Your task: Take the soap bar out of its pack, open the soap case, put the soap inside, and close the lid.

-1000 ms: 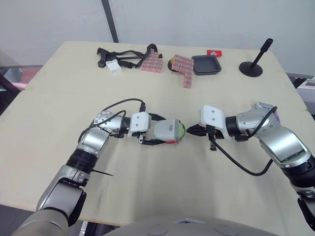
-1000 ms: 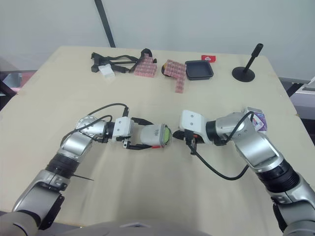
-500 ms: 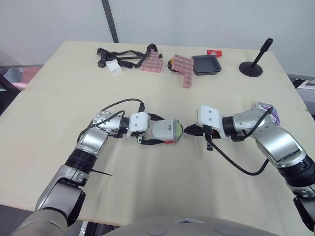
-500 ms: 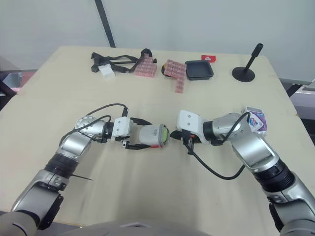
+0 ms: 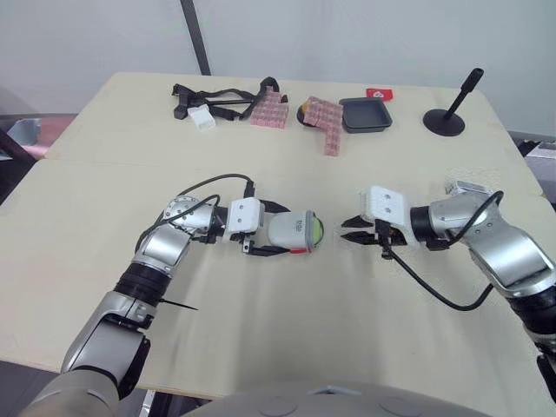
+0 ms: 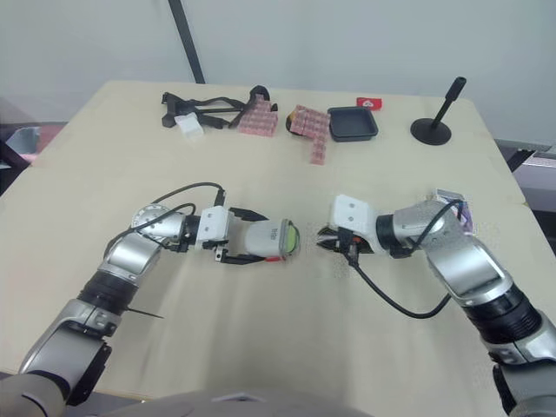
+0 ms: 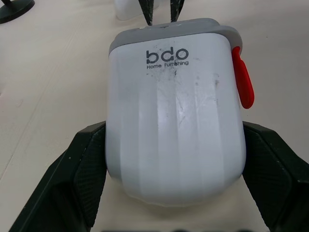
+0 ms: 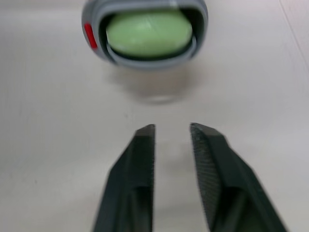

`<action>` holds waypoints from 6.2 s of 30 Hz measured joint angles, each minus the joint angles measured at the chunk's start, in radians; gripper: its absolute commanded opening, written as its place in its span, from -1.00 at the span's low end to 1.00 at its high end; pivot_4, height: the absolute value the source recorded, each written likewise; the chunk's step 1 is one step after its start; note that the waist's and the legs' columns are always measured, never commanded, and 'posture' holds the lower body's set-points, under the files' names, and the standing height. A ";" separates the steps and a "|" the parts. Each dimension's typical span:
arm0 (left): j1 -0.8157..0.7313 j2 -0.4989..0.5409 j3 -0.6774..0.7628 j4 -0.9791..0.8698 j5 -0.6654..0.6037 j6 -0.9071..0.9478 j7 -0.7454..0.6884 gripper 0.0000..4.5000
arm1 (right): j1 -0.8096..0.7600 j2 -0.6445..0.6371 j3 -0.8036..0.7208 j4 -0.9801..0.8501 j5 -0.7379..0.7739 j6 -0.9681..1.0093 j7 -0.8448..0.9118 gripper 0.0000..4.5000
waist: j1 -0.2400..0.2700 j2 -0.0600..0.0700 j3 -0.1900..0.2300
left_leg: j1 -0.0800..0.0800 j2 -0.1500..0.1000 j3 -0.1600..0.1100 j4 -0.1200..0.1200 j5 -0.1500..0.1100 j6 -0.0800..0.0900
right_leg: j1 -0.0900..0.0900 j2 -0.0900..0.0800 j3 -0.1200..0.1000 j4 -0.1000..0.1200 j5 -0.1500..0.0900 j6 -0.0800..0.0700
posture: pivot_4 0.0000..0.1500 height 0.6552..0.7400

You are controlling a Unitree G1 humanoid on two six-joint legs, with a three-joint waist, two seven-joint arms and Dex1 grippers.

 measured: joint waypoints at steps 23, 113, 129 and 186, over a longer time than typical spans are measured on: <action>0.047 0.007 0.009 -0.020 -0.004 -0.135 0.043 0.53 | 0.185 0.273 -0.510 -0.087 0.711 0.964 -0.309 0.98 | 0.003 0.001 0.000 | 0.001 0.001 0.000 0.000 0.001 0.000 | -0.001 -0.001 0.000 -0.002 0.000 -0.001 | 1.00 0.94; 0.015 -0.072 -0.040 -0.019 0.051 -0.261 0.174 0.53 | 0.050 0.362 -0.351 0.108 1.307 0.733 -1.032 -0.05 | 0.003 0.002 -0.001 | -0.001 -0.003 0.000 -0.002 0.002 -0.002 | -0.001 -0.001 -0.002 -0.005 0.000 0.000 | 1.00 0.94; 0.000 -0.081 -0.042 -0.013 0.064 -0.237 0.180 0.76 | 0.057 0.310 -0.304 0.110 1.329 0.666 -1.027 -0.05 | 0.004 0.002 -0.001 | -0.002 -0.003 0.000 -0.002 0.001 -0.002 | -0.001 -0.001 -0.002 -0.006 0.000 0.000 | 1.00 0.94; -0.094 -0.032 -0.046 -0.323 -0.179 0.658 0.116 1.00 | -0.646 -0.160 0.580 -0.153 0.253 0.626 -0.198 -0.07 | 0.003 0.003 0.003 | -0.002 -0.002 -0.001 -0.005 0.001 -0.003 | 0.003 0.002 -0.002 -0.008 0.000 0.000 | 1.00 0.94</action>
